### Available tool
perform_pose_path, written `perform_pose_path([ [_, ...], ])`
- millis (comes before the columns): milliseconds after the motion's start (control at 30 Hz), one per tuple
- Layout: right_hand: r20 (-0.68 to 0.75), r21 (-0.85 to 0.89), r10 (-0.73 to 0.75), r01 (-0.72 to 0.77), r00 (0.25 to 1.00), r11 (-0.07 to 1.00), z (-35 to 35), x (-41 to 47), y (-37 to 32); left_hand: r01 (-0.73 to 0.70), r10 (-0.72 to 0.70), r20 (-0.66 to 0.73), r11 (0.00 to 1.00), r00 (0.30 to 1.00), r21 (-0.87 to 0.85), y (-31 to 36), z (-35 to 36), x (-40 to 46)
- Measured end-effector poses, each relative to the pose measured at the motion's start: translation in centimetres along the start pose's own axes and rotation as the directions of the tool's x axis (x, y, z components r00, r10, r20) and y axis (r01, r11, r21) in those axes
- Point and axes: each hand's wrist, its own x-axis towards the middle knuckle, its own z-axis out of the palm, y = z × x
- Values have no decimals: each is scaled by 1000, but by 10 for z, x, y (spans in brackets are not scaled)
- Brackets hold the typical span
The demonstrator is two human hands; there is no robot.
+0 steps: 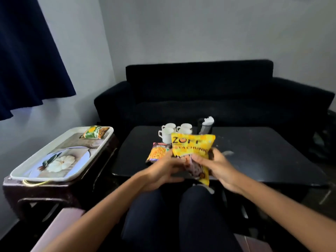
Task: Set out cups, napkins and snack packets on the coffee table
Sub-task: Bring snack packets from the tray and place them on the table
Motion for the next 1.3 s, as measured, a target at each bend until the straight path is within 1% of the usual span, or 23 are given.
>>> perform_pose_path([
  [67,-30,31,4,-3,1000,1000,-1,2,-4,-2,3,12,999,1000,-39,1,-4,0],
  [133,-40,82,32,-28,999,996,-1,2,-5,-16,15,-17,999,1000,-36,0,-6,2],
  [233,-43,159,63,-56,997,986,0,1,-6,-21,23,-131,1000,991,12,-5,-1,6],
  [300,-30,186,70,-63,997,981,2,-1,-5,-2,-1,-230,1000,973,-12,-8,3,9],
  [400,-19,164,69,-64,997,984,6,-4,-4,37,-60,-306,996,950,-80,-9,8,10],
  [567,-2,62,46,-45,999,997,9,-9,1,83,-132,-292,981,947,-176,-5,10,7],
  [700,27,61,50,-51,998,997,10,-11,3,56,-130,-321,972,938,-230,-4,9,7],
  [833,32,55,91,-93,995,994,10,-10,3,-20,-48,-359,983,932,-185,-3,7,8],
  [900,26,47,115,-116,993,992,8,-8,3,-87,31,-398,989,917,-123,-1,6,8],
  [967,-22,83,130,-128,991,988,6,-5,1,-173,166,-430,985,888,24,1,4,7],
  [1033,-109,101,123,-112,986,989,5,-3,-1,-240,327,-439,940,837,243,2,2,5],
  [1067,-160,43,88,-82,983,996,4,-1,-1,-247,406,-439,893,801,375,3,1,4],
  [1100,-199,-56,29,-41,980,998,3,-1,-2,-235,479,-430,830,765,505,3,0,3],
  [1133,-214,-173,-51,14,976,985,2,-2,-2,-221,539,-406,762,738,609,3,0,2],
  [1167,-201,-297,-145,81,969,951,0,-4,-3,-218,579,-375,707,724,672,3,-1,1],
  [1200,-167,-419,-250,160,954,894,-1,-6,-3,-222,600,-345,673,721,706,3,-1,1],
  [1233,-116,-540,-359,245,926,806,-2,-8,-4,-226,612,-321,648,722,728,2,-1,0],
  [1300,16,-748,-544,371,839,550,-2,-11,-7,-238,638,-271,594,721,768,2,-2,0],
])
